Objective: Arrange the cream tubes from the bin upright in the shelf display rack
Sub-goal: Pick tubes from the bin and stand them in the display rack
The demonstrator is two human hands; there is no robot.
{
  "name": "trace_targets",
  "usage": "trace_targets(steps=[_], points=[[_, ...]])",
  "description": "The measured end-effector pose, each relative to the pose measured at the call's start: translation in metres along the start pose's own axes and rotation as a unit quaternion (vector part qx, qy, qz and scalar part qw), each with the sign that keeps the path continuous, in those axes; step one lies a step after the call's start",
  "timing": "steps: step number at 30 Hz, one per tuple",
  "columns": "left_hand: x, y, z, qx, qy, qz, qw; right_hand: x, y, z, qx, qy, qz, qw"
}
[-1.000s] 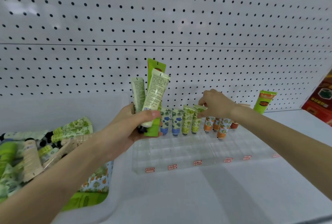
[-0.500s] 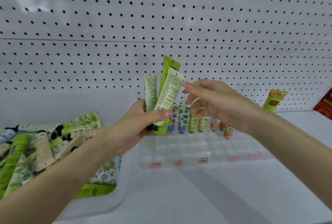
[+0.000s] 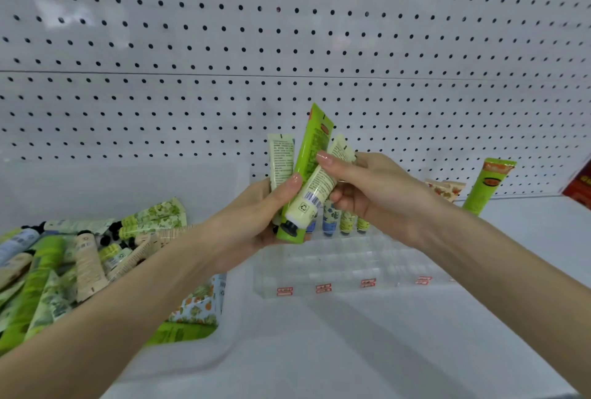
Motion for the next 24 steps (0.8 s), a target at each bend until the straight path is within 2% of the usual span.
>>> trace_targets(steps=[6,17,22,24], points=[[0.000,-0.003,0.000,0.012,-0.002,-0.035,0.999,0.005,-0.003,-0.001,-0.051,-0.002,0.032,0.998],[0.000,-0.010,0.004,0.037,0.009,-0.062,0.997,0.022,-0.023,-0.006,-0.050,0.000,0.038,0.998],[0.007,-0.019,0.003,0.078,0.035,-0.054,0.995,0.035,-0.034,-0.008,-0.030,0.047,0.054,0.997],[0.007,-0.025,0.004,0.093,0.039,-0.062,0.993,0.038,-0.045,-0.009,-0.004,0.061,0.011,0.998]])
Point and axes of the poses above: each hand's wrist, its own z-axis towards the middle knuckle, its own y-axis out of the palm, x = y × z, the point moved 10 cm from there along z, towards the middle knuckle, and after that the axes turned 12 degrees about -z, right-handed, at the moved point
